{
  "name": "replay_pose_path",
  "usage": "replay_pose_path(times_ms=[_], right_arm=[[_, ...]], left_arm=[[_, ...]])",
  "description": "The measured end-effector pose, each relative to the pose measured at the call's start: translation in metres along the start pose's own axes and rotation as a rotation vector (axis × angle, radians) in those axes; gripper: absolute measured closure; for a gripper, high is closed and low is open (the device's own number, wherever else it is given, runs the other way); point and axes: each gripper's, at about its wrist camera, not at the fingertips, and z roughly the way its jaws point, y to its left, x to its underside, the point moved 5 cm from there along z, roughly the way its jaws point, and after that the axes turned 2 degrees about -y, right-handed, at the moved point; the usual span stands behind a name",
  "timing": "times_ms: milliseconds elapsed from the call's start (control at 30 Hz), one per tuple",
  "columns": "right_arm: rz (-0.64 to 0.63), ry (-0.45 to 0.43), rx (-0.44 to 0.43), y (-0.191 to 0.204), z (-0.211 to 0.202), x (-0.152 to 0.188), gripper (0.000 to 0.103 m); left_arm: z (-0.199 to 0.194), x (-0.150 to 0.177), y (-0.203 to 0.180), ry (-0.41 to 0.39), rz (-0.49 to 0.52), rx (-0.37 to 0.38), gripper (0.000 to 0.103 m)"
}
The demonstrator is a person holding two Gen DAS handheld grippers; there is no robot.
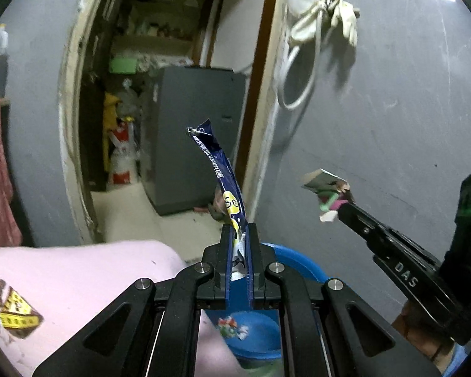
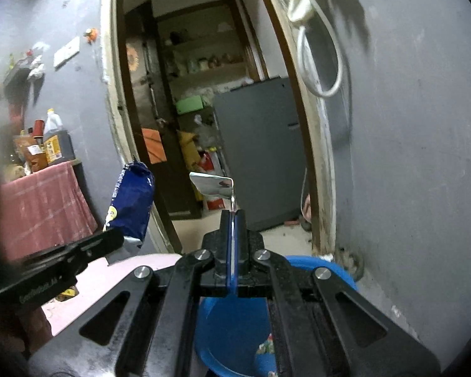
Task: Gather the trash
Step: 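Carry the blue bag and white scrap over the blue basin and open both tools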
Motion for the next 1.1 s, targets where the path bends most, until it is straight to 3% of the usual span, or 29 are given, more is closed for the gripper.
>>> replay_pose_path(times_ms=[300,700,1000,1100], right_arm=[[0.057,0.090,0.036,-0.021,0.016,0.012,0.101],[0.082,0.165,0.053,-0.029,0.031,0.022,0.098],[0.089,0.162,0.049,-0.031,0.031,0.020,0.096],[0.087,0.158,0.048,-0.028,0.031,0.020,0.093]], left_arm=[[0.027,0.016,-0.009,0.113,-0.006,0.043,0.097],[0.055,0.034,-0.005,0.242,-0.061,0.042,0.096],[0.062,0.042,-0.003,0.281,-0.063,0.010,0.096],[0.057,0.038,0.001,0.264,-0.076,-0.004,0.089]])
